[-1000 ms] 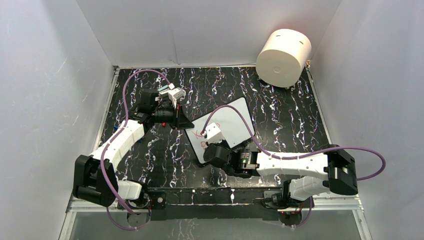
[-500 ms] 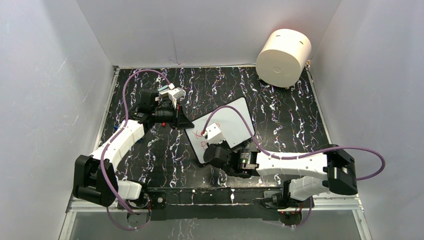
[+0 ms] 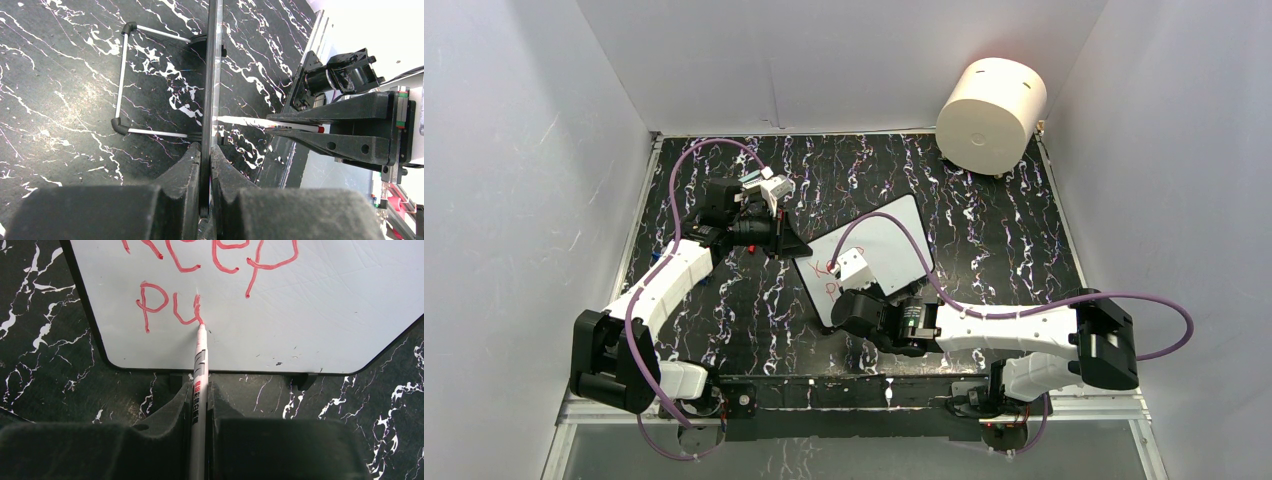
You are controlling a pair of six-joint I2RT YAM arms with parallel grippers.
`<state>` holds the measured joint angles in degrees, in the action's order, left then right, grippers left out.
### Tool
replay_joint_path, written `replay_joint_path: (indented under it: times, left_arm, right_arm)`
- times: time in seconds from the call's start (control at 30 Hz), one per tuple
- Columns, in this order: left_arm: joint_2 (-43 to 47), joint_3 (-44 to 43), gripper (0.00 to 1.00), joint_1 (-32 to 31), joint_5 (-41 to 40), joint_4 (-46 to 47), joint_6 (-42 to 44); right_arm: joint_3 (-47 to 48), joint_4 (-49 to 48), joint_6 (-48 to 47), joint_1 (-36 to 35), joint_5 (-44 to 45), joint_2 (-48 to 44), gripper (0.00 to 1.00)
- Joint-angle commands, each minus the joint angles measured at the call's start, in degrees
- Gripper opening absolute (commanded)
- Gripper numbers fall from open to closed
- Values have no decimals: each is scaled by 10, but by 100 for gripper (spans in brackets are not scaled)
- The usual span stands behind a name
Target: Write a sentence on the whiteboard
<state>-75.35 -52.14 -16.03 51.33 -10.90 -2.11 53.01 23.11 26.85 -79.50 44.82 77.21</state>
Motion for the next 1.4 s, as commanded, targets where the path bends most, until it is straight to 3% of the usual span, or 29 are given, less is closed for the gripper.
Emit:
replay_joint_path:
  times: [0.0,0.37,1.37]
  left_arm:
    - [-17,6,0,-6,-55,-40,18]
    - [-17,7,0,-6,-56,-40,18]
    - [-18,5,0,-6,-52,-40,18]
  right_arm:
    - [-1,-3,8,3,21,-6,0]
    - [-9,-19,-6,4,46,-49,0]
    - [-10,-89,-48,25,12,-24,0]
